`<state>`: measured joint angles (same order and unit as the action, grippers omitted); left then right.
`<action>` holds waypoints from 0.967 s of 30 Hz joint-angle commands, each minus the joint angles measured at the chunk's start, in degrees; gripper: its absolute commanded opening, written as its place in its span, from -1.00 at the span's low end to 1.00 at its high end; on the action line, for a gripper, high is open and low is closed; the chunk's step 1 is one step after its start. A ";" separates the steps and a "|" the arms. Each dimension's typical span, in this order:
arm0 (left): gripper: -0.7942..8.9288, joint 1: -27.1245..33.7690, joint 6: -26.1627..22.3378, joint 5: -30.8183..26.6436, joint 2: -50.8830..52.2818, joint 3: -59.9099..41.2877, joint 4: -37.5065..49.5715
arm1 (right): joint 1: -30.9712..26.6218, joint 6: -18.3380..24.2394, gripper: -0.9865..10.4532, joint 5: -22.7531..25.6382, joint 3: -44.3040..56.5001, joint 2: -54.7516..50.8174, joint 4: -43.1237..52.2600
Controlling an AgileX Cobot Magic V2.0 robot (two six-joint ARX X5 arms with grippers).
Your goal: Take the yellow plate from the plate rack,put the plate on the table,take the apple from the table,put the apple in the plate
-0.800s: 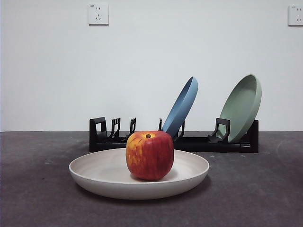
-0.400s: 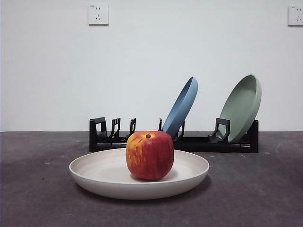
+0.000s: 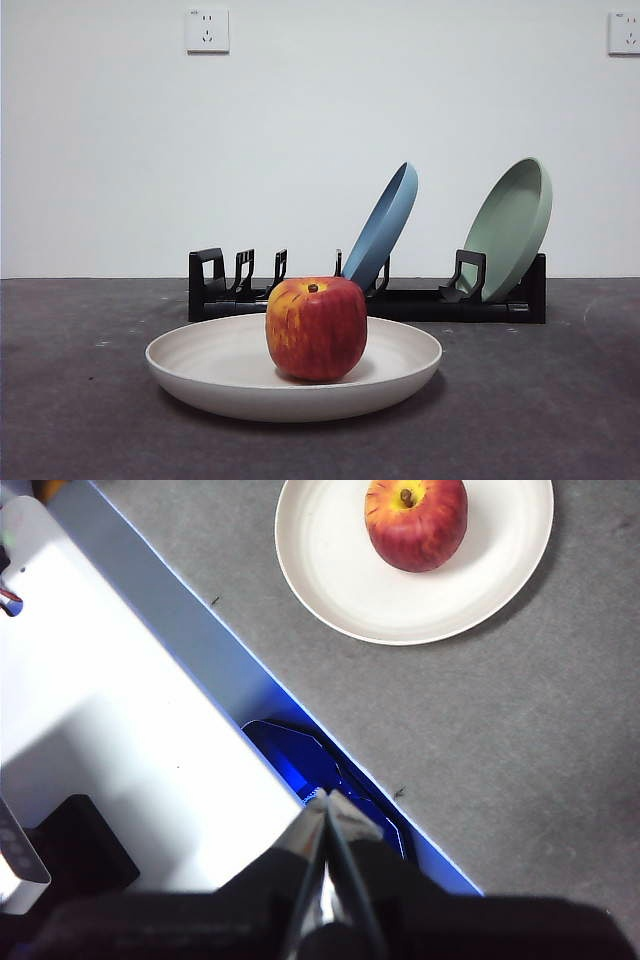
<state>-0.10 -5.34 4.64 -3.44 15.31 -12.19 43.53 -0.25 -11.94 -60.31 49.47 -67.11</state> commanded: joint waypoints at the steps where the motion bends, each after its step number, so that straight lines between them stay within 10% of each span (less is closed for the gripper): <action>1: -0.84 0.63 1.22 -0.04 2.10 -4.57 0.57 | 0.09 -0.31 -0.83 0.07 -0.07 -0.15 0.17; 29: -0.84 0.83 8.59 -0.04 3.32 -14.53 0.50 | 0.09 -0.31 -0.83 0.07 -0.07 -0.15 0.17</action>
<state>0.60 3.05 4.69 -0.27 1.54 -11.77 43.53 -0.25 -11.92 -60.31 49.41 -67.11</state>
